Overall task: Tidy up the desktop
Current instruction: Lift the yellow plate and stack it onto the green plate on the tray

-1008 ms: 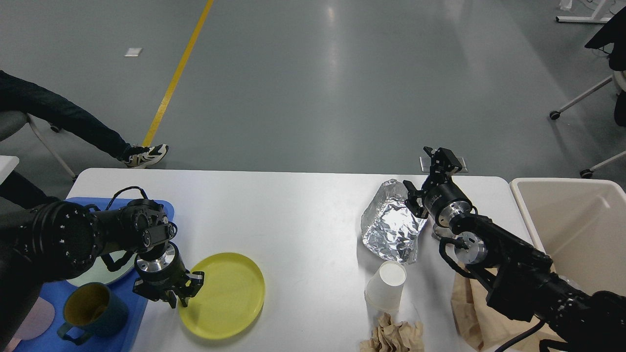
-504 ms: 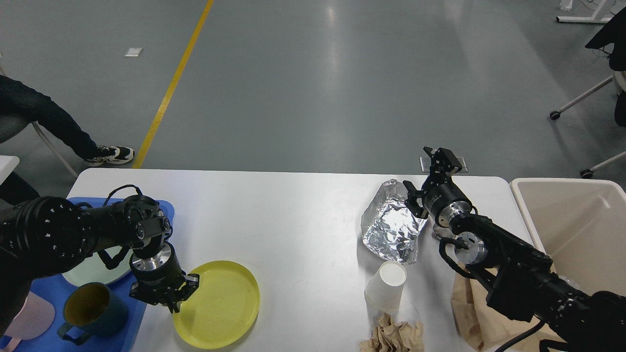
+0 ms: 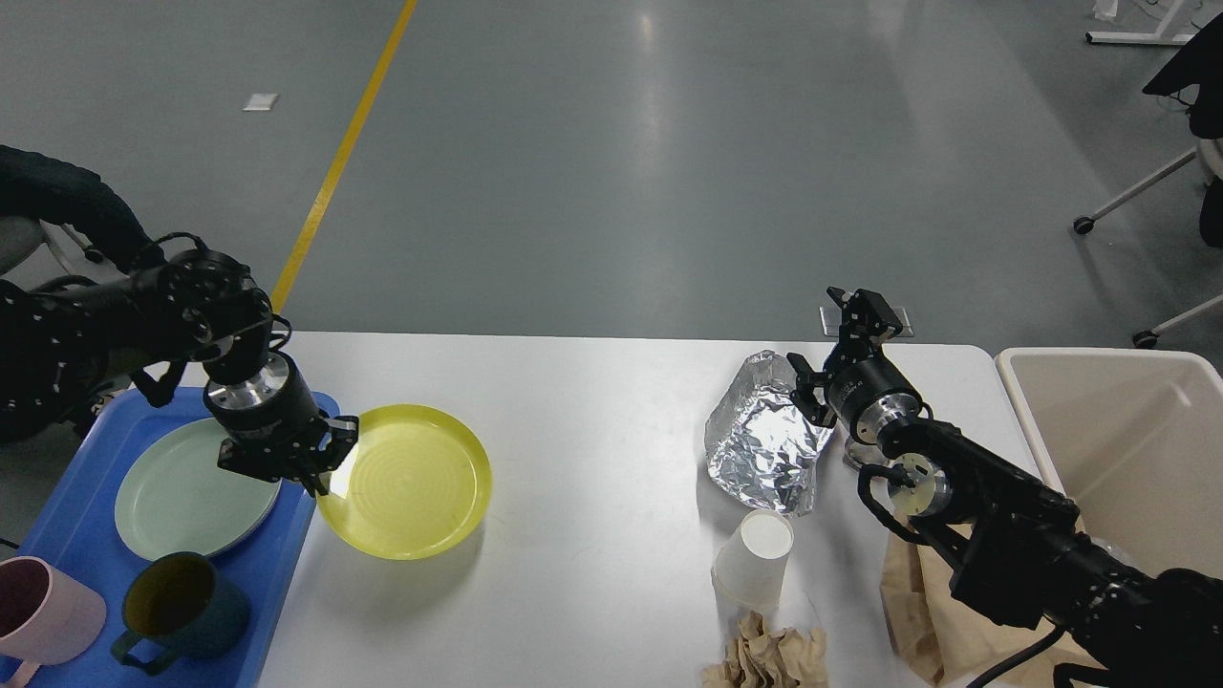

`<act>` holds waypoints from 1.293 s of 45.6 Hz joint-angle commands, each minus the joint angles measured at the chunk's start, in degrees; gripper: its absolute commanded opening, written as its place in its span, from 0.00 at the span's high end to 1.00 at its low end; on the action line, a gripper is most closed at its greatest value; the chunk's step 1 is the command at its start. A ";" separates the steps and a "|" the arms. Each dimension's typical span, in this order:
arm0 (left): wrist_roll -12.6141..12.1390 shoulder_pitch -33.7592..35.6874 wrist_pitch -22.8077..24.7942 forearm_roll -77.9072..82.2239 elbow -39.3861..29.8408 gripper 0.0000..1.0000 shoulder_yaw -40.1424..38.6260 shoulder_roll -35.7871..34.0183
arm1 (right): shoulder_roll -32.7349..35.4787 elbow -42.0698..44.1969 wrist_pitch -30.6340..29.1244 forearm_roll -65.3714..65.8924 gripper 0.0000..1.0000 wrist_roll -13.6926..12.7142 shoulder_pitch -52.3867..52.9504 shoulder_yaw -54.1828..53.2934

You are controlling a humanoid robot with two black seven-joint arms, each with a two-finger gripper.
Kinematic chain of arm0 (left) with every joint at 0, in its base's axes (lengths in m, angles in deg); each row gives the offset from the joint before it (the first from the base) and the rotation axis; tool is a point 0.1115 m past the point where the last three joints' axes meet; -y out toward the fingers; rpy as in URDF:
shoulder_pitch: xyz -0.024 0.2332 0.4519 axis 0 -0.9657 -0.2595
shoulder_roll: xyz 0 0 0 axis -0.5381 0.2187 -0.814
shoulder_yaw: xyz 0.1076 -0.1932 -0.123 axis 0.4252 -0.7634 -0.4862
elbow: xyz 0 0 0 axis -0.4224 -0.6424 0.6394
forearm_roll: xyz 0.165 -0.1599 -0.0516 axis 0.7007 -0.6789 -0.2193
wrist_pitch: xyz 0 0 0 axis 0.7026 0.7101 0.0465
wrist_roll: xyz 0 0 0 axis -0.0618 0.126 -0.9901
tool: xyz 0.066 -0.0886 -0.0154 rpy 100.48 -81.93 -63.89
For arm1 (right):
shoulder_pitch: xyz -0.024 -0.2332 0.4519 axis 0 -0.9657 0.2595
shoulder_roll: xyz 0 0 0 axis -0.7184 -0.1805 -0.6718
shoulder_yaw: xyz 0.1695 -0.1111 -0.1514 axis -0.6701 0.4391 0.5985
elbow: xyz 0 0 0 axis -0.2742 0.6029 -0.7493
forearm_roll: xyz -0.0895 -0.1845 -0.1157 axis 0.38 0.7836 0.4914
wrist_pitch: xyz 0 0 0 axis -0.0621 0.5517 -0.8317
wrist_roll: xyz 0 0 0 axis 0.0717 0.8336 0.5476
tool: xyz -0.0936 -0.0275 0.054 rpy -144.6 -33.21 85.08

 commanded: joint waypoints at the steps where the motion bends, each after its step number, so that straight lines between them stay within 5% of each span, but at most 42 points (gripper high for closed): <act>1: -1.19 0.66 0.13 0.26 0.42 1.00 -0.02 -5.62 | 0.00 0.00 0.00 0.00 0.00 -0.09 -0.01 0.00; 20: -2.25 -8.48 0.13 0.26 19.58 1.00 0.07 -14.16 | 0.00 0.00 0.00 0.00 0.00 0.00 -0.01 0.00; 59: -2.16 -17.54 -1.45 -0.18 25.64 0.99 -2.83 -12.40 | 0.00 0.00 0.00 0.00 0.00 0.00 -0.01 0.00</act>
